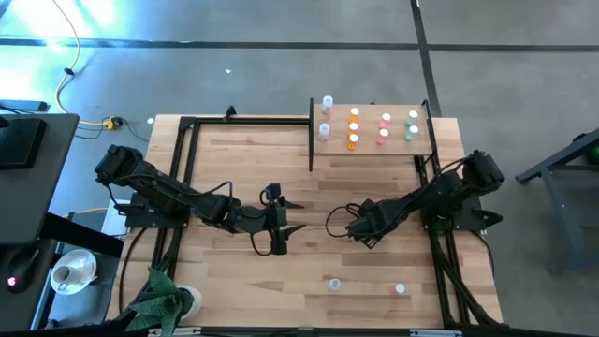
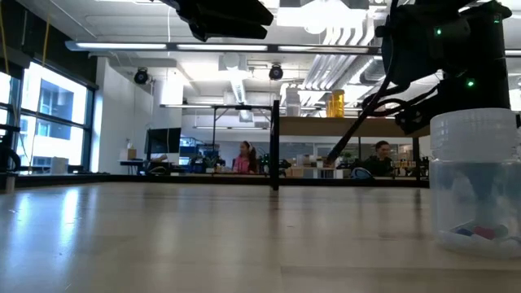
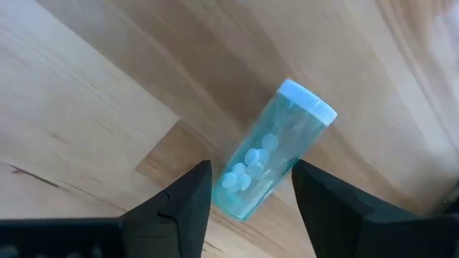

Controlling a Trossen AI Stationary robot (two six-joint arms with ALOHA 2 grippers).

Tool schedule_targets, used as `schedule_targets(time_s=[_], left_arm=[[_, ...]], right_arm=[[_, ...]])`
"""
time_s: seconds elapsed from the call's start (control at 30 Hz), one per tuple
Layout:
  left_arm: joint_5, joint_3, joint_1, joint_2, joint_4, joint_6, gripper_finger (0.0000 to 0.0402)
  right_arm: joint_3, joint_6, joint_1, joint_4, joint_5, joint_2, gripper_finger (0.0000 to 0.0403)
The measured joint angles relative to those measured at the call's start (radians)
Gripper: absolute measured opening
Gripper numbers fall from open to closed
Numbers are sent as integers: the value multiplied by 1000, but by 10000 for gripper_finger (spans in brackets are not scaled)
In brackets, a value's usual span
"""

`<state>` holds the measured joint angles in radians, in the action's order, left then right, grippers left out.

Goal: Pick and place medicine bottles onto shelf by color
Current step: Put the blue pill bottle on the shelf aligned with the other blue pill bottle

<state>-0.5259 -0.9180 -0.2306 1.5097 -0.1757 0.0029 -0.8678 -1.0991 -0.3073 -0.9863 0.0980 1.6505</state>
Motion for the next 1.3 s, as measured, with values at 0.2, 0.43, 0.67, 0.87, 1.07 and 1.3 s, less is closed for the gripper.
schedule_targets(time_s=[0.2,0.43,0.67,0.87,1.07,1.3], left_arm=[[0,0,0,0,0,0,229],[0,0,0,0,0,0,229],[1,0,0,0,11,-27,229],[67,0,0,0,24,-29,229],[89,0,0,0,22,-31,229],[103,0,1,7,15,-36,229]], right_arm=[[84,19,2,135,-46,-12,152],[85,22,-6,111,-1,-33,97],[61,69,-38,118,67,-133,71],[61,88,-99,170,158,-248,73],[61,260,-179,368,352,-364,73],[59,731,-255,769,527,-409,73]])
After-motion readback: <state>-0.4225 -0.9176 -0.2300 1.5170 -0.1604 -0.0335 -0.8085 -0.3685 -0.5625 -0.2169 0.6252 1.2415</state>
